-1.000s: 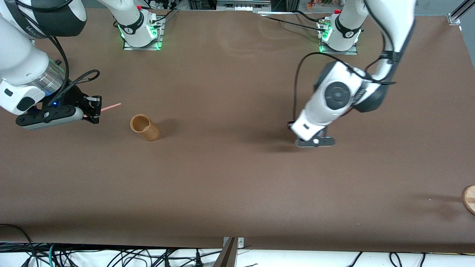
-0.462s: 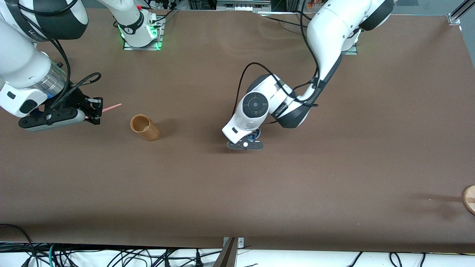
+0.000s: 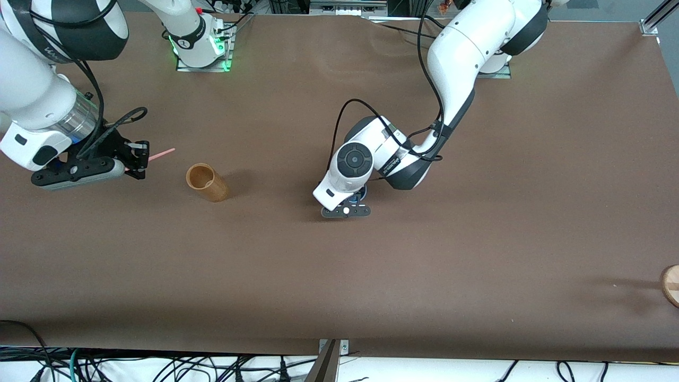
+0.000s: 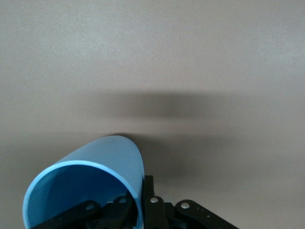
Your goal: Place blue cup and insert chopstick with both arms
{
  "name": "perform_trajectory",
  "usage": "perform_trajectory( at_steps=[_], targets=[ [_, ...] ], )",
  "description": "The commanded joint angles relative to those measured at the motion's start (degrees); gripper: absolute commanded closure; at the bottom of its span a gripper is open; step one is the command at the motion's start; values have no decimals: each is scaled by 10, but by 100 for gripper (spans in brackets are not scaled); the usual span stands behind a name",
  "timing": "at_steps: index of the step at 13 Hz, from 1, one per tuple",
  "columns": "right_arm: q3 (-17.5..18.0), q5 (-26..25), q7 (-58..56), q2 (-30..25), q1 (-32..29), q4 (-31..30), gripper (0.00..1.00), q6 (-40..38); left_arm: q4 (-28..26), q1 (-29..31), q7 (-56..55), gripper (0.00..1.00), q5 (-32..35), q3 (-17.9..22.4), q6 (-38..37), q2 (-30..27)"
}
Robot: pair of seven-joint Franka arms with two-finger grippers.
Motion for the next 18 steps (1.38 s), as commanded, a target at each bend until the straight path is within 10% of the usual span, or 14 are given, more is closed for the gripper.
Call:
perform_trajectory(
  at_steps=[1, 3, 10, 18],
  targets=[
    [4, 3, 3, 5, 1, 14, 100, -12, 30, -11, -45, 40, 5, 8, -10, 12],
    [5, 3, 4, 5, 4, 15, 100, -12, 30, -11, -68, 0, 3, 6, -10, 9],
    [6, 24, 124, 27, 62, 30, 100, 29, 30, 23, -60, 0, -73, 2, -75, -55],
    [6, 28, 350, 159, 174, 121, 100, 177, -22, 204, 275, 0, -64, 59, -210, -200]
  ],
)
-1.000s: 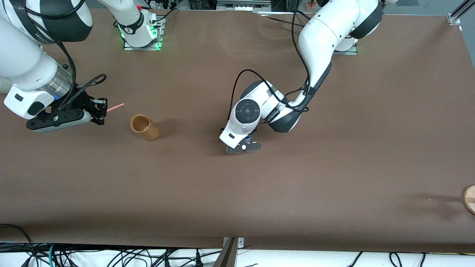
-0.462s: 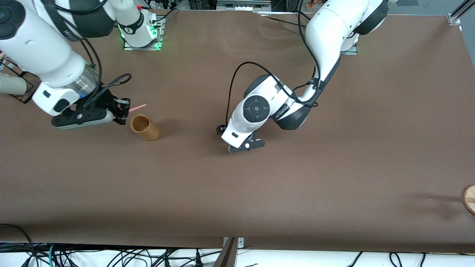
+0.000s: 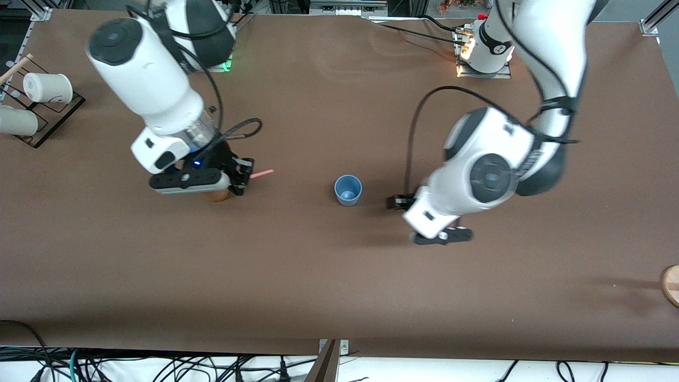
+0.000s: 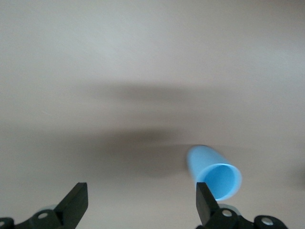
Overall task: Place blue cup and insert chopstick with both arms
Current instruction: 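Carry the blue cup with the left gripper toward the tan cup, then release the blue cup while the right gripper moves the chopstick over it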
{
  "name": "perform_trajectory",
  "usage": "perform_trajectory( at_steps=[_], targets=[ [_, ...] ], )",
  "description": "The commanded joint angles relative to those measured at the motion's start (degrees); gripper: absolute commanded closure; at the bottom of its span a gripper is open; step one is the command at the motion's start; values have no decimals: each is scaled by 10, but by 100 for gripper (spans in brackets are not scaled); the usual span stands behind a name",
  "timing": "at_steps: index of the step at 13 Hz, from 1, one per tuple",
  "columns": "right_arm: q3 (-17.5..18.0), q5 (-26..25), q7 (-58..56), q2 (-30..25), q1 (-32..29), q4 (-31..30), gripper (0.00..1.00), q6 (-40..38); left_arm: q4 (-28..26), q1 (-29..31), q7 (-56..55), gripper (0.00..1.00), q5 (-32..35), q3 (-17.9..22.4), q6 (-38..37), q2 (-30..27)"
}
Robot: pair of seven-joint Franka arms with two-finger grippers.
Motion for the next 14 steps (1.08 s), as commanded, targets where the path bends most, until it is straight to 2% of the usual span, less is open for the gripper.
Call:
perform_trajectory(
  at_steps=[1, 3, 6, 9, 12, 13, 14],
  targets=[
    [-4, 3, 85, 71, 33, 55, 100, 50, -50, 60, 108, 0, -4, 24, -19, -70],
    [-5, -1, 144, 102, 59, 68, 100, 74, -49, 100, 128, 0, -4, 25, -35, -91],
    [-6, -33, 194, 122, 85, 68, 100, 88, -47, 149, 182, 0, -4, 26, -66, -105],
    [-6, -78, 245, 142, 106, 68, 100, 104, -50, 156, 312, 0, -3, 101, -67, -127],
    [-6, -91, 256, 154, 113, 68, 100, 112, -81, 170, 332, 0, 15, 111, -71, -188],
    [-6, -91, 259, 159, 113, 67, 91, 112, -101, 170, 331, 0, 22, 111, -71, -212],
    [-6, -91, 264, 161, 114, 67, 50, 112, -110, 171, 331, 0, 25, 111, -71, -230]
  ],
)
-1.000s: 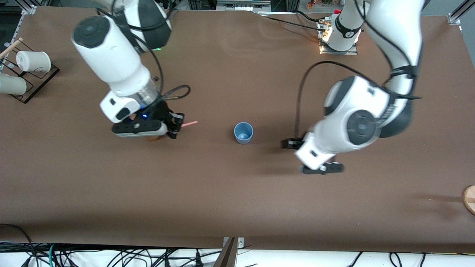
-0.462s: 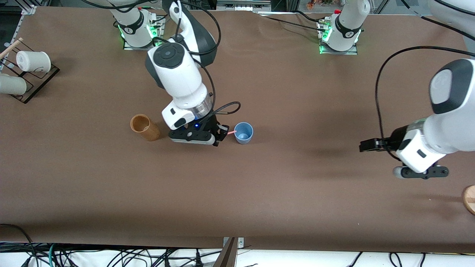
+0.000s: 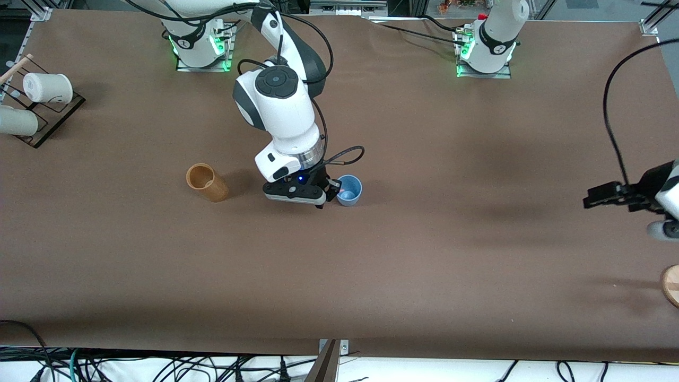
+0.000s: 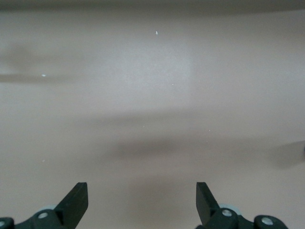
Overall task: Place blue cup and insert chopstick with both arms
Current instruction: 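Lower the chopstick into the blue cup while the left gripper withdraws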
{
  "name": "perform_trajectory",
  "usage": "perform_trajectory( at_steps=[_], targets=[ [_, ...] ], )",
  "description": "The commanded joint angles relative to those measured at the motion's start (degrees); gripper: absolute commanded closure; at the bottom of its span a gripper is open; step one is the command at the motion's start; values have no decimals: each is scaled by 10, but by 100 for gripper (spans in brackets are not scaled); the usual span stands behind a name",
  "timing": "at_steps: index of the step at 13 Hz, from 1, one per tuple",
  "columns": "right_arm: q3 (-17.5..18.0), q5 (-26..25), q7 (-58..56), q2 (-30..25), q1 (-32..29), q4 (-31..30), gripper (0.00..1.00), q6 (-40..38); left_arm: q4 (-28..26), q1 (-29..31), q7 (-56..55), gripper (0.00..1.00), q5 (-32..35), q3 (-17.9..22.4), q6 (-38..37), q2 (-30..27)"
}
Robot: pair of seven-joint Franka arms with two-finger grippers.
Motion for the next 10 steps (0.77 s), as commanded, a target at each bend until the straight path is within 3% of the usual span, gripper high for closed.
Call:
perform_trajectory(
  at_steps=[1, 2, 3, 4, 6, 10],
  targets=[
    [-5, -10, 17, 14, 7, 19, 27, -1, -65, -4, 12, 0, 21, -1, 3, -77],
    [-6, -10, 14, 13, 6, 20, 15, -2, -76, -5, 12, 0, 36, -2, -11, -91],
    [-6, -11, 13, 11, 7, 20, 11, -5, -107, -5, 12, 0, 43, -2, -13, -112],
    [-6, -10, 11, 8, 8, 20, 0, -7, -141, -3, 19, 0, 43, -2, -20, -138],
    [-9, -10, 7, -4, 6, 21, 0, -31, -181, -13, 17, 0, 43, -3, -41, -176],
    [-31, -3, -91, -40, -22, 57, 0, -173, -180, -14, 12, 0, 35, -2, -46, -186]
  ],
)
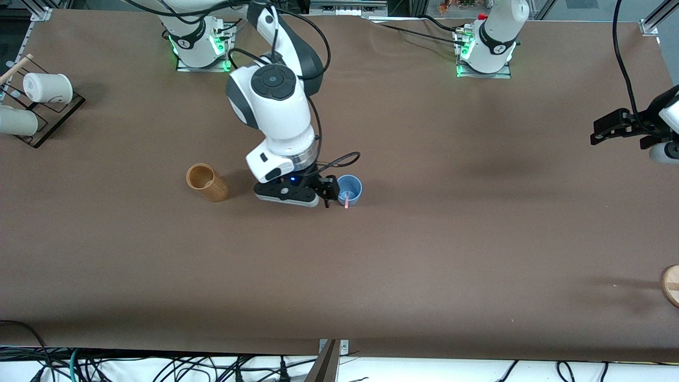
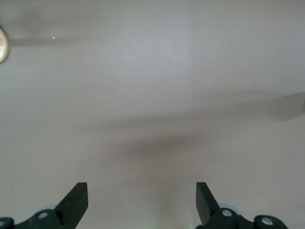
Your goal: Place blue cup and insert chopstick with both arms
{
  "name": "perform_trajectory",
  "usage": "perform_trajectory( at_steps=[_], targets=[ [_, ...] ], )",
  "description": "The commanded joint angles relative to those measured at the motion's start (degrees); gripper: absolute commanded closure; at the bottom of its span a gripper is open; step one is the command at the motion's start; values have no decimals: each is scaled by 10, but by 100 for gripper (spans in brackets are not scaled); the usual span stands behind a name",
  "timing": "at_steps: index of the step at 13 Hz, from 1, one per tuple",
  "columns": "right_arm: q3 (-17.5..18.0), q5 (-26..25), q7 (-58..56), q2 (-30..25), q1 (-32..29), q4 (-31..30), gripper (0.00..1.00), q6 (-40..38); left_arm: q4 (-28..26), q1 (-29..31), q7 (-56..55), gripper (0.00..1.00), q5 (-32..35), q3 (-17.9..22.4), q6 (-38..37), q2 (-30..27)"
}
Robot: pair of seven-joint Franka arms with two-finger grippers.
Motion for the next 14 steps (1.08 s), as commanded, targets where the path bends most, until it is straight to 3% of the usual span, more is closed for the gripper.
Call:
perform_trajectory(
  at_steps=[1, 5, 8, 10, 11, 12, 14],
  targets=[
    [-10, 4, -87, -38, -33, 10, 0, -76, -29, -2, -5, 0, 5, 3, -5, -29],
    [-23, 43, -247, -81, -109, 8, 0, -159, -40, 5, -59, 0, -6, 0, -5, -32],
    [-89, 148, -377, -115, -135, 8, 0, -236, -38, 14, -61, 0, -25, 2, -5, -21],
    [-112, 170, -397, -135, -135, 4, 0, -287, -35, 14, -61, 0, -25, -2, -5, -20],
    [-113, 168, -406, -155, -139, -19, 0, -293, -35, 13, -61, 0, -24, -3, -5, -20],
    [-106, 162, -408, -204, -164, -79, 0, -283, -35, 14, -61, 0, -24, -3, -5, -20],
    [-65, 140, -427, -284, -212, -174, 0, -252, -33, 14, -61, 0, -25, -3, -3, -18]
  ],
)
